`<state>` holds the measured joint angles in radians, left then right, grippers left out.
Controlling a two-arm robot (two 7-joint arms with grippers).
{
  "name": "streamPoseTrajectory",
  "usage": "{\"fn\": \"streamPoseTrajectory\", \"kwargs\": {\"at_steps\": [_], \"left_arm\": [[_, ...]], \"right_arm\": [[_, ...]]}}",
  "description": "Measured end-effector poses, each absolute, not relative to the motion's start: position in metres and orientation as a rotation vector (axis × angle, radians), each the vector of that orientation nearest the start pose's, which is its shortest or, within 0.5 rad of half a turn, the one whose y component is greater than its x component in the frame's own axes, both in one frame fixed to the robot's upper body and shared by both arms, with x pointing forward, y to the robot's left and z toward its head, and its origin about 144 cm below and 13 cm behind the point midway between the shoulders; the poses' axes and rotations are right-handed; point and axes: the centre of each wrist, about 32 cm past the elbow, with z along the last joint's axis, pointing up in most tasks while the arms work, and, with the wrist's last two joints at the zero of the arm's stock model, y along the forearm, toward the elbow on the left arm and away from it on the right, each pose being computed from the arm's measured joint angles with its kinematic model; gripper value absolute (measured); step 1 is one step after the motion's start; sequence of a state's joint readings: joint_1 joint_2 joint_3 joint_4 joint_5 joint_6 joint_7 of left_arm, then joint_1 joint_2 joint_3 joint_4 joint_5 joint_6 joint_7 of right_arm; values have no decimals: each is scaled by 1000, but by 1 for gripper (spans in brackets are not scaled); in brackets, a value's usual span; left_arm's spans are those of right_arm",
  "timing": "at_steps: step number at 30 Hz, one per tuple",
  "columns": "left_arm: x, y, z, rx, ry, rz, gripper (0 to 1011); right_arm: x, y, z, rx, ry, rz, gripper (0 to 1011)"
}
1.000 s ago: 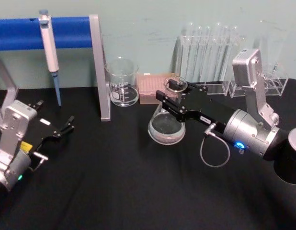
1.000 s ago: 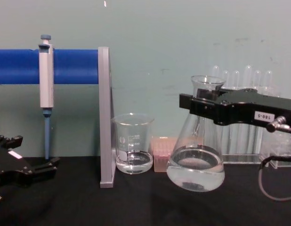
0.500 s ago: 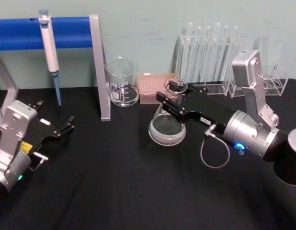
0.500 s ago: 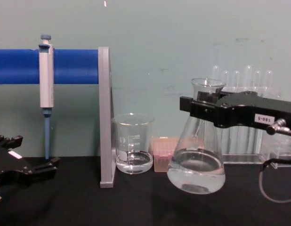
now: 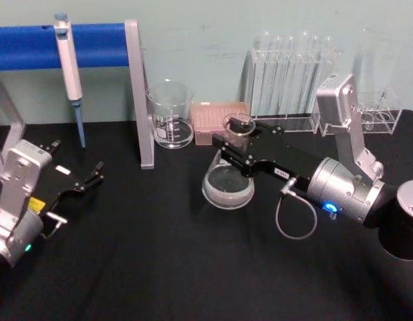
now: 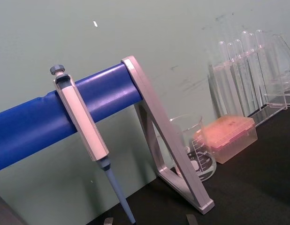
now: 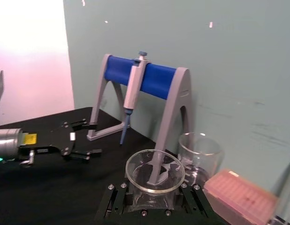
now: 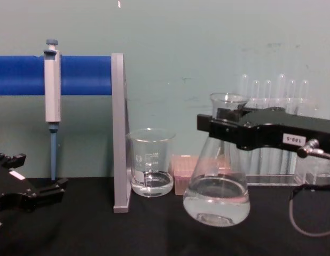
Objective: Grasp the erlenmeyer flask with one hand, shake it three times, then place it back.
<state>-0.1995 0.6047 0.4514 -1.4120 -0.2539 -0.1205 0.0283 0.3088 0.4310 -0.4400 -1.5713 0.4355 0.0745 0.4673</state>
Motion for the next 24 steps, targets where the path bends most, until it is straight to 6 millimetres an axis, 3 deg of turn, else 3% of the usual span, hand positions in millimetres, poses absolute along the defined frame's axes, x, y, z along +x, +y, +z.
{"fn": "streamPoseTrajectory", "kwargs": {"at_steps": [24], "left_arm": [[489, 310, 1140, 304, -285, 1248, 1001]], "right_arm": [[499, -208, 1216, -42, -87, -438, 449]]}}
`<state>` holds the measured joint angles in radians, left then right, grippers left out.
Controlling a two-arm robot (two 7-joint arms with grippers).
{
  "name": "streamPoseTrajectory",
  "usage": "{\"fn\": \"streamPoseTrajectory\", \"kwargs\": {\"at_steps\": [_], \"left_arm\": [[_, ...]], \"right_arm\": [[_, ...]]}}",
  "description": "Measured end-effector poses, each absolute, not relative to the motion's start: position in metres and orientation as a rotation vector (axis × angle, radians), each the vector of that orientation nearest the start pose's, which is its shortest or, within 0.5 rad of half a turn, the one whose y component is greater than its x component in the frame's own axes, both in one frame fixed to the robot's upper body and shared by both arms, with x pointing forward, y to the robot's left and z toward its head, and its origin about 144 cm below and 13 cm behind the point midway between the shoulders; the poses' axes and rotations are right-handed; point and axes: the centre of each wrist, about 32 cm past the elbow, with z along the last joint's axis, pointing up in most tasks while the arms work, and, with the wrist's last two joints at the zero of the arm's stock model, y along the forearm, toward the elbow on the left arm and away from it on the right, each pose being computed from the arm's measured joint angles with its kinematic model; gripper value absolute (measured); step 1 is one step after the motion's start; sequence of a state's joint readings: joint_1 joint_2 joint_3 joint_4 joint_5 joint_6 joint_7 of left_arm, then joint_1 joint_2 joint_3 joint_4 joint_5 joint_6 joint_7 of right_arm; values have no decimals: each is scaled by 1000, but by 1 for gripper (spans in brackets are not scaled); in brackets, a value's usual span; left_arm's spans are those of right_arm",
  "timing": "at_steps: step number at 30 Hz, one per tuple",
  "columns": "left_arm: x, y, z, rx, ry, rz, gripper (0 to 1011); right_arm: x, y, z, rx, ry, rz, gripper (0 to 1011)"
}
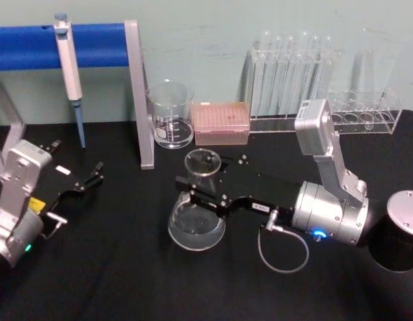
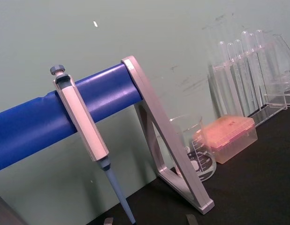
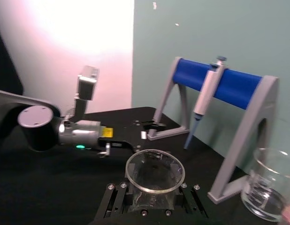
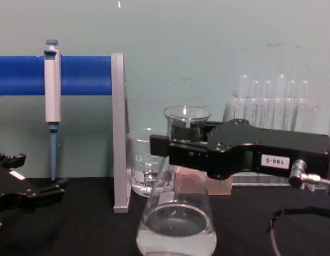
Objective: Grasp the erlenmeyer flask with one hand, shake it three times, then place it back.
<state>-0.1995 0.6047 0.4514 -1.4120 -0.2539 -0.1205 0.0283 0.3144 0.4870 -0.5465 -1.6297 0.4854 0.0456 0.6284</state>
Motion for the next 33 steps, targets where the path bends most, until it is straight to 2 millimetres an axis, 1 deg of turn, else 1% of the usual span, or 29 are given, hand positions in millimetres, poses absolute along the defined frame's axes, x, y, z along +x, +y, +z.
{"fn": "streamPoseTrajectory", "kwargs": {"at_steps": [8, 18, 26, 33], "left_arm": [[489, 310, 1140, 304, -285, 1248, 1001], [489, 310, 1140, 304, -285, 1248, 1001], [489, 310, 1140, 305, -285, 1248, 1001], [489, 310, 1140, 304, -285, 1248, 1001]], "right_arm": [[495, -205, 1216, -45, -95, -367, 449], [489, -202, 1216, -46, -97, -320, 449], [487, -201, 1215, -48, -94, -310, 449], [488, -200, 1213, -48, -91, -344, 449]]}}
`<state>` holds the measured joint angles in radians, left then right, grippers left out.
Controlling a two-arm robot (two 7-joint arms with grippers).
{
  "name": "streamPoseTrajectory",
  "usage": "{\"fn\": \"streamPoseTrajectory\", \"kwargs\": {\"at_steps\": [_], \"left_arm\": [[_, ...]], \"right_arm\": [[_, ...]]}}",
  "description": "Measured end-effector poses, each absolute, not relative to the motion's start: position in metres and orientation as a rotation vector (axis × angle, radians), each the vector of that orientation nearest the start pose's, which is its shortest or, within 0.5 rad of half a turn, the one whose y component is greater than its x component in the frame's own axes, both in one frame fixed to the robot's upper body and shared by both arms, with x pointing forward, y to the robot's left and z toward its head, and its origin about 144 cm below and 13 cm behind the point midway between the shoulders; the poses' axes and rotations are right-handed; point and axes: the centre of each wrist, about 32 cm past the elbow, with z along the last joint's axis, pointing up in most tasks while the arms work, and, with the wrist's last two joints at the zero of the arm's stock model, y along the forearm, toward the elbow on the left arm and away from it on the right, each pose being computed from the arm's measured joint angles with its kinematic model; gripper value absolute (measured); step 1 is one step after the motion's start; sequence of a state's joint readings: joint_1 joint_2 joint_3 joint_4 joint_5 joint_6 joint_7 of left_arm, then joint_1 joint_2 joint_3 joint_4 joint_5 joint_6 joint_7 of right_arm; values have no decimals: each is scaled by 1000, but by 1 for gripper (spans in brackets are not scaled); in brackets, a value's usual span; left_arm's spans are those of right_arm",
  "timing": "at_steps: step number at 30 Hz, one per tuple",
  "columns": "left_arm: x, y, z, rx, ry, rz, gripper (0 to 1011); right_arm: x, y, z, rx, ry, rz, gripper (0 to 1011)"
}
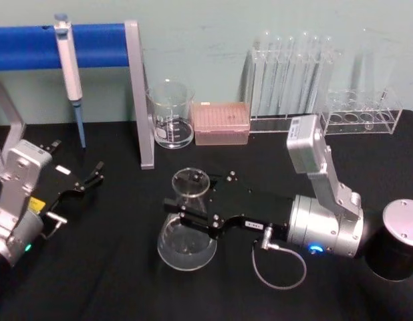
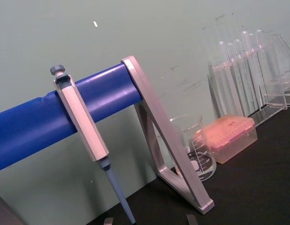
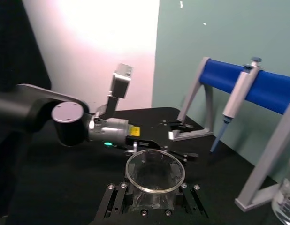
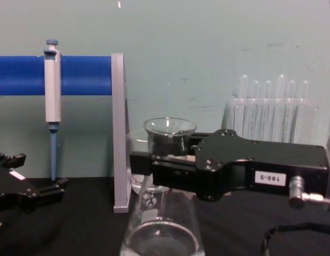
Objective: Grasp the erlenmeyer flask with one hand, shake it three times, then place it back.
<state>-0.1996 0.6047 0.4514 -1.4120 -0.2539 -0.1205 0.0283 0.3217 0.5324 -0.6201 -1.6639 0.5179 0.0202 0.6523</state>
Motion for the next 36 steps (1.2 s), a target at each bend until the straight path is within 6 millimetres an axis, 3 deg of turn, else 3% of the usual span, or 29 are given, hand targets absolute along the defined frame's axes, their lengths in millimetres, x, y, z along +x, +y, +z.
{"fn": "streamPoseTrajectory", "kwargs": {"at_steps": [36], "left_arm": [[489, 310, 1140, 304, -285, 1248, 1001]], "right_arm": [[523, -233, 1214, -29, -133, -760, 449]]}}
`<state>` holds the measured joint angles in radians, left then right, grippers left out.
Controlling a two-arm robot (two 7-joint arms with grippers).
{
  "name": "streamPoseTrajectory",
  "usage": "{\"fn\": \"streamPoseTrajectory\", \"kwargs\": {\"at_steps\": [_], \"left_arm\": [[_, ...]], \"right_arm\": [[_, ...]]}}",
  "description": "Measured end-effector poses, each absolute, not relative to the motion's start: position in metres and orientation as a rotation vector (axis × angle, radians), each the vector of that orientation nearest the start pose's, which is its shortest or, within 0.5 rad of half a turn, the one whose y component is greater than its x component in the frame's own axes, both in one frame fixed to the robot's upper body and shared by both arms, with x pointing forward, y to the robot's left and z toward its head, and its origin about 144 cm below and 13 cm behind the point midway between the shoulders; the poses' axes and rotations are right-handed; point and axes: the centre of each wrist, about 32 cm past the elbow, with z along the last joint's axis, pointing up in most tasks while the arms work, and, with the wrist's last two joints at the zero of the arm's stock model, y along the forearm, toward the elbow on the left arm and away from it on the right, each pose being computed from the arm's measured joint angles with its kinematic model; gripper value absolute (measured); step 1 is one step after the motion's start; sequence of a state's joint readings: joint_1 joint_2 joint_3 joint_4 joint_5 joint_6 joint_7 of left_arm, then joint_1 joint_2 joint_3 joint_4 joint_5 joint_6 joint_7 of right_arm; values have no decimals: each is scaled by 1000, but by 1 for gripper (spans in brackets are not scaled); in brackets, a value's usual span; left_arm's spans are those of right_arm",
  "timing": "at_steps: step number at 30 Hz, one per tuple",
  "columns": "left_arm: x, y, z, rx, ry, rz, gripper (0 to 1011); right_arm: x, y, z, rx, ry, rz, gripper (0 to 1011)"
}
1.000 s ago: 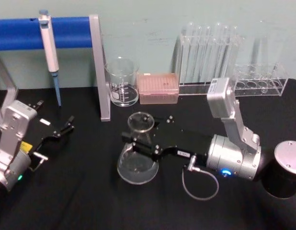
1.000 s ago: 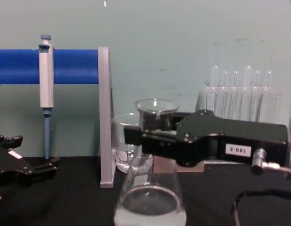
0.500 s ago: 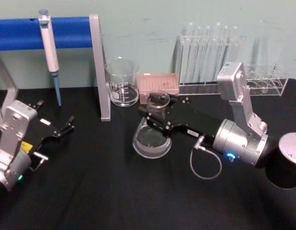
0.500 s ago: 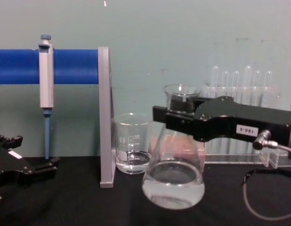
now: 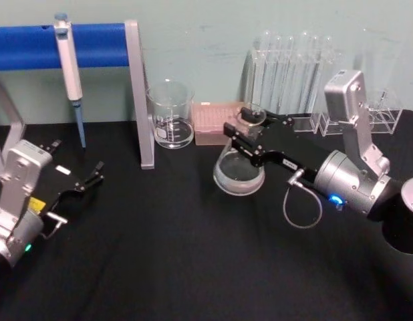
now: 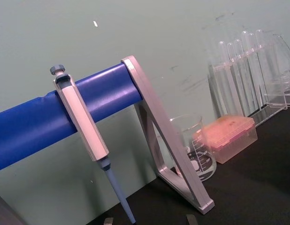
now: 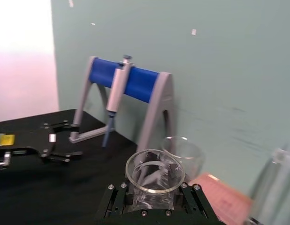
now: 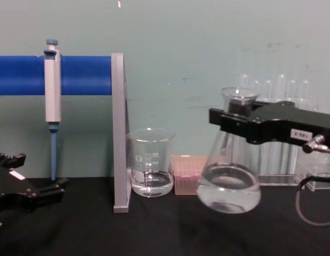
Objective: Grasp the erlenmeyer flask with one hand, shake it three times, then place it back.
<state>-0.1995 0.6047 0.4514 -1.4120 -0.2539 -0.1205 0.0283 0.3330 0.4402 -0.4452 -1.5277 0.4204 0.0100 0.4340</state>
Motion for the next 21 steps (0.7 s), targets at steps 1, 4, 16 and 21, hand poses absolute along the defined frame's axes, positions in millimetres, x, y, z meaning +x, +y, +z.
{"fn": "streamPoseTrajectory", "kwargs": {"at_steps": [1, 4, 16, 21], "left_arm": [[489, 310, 1140, 304, -285, 1248, 1001], [489, 310, 1140, 305, -285, 1248, 1001], [489, 310, 1140, 304, -285, 1248, 1001], [489, 310, 1140, 304, -285, 1248, 1001]], "right_arm": [[523, -234, 1214, -29, -133, -767, 449], [524, -240, 1213, -29, -133, -811, 449], [520, -254, 1213, -35, -128, -903, 449], [518, -257, 1213, -34, -128, -926, 449]]}}
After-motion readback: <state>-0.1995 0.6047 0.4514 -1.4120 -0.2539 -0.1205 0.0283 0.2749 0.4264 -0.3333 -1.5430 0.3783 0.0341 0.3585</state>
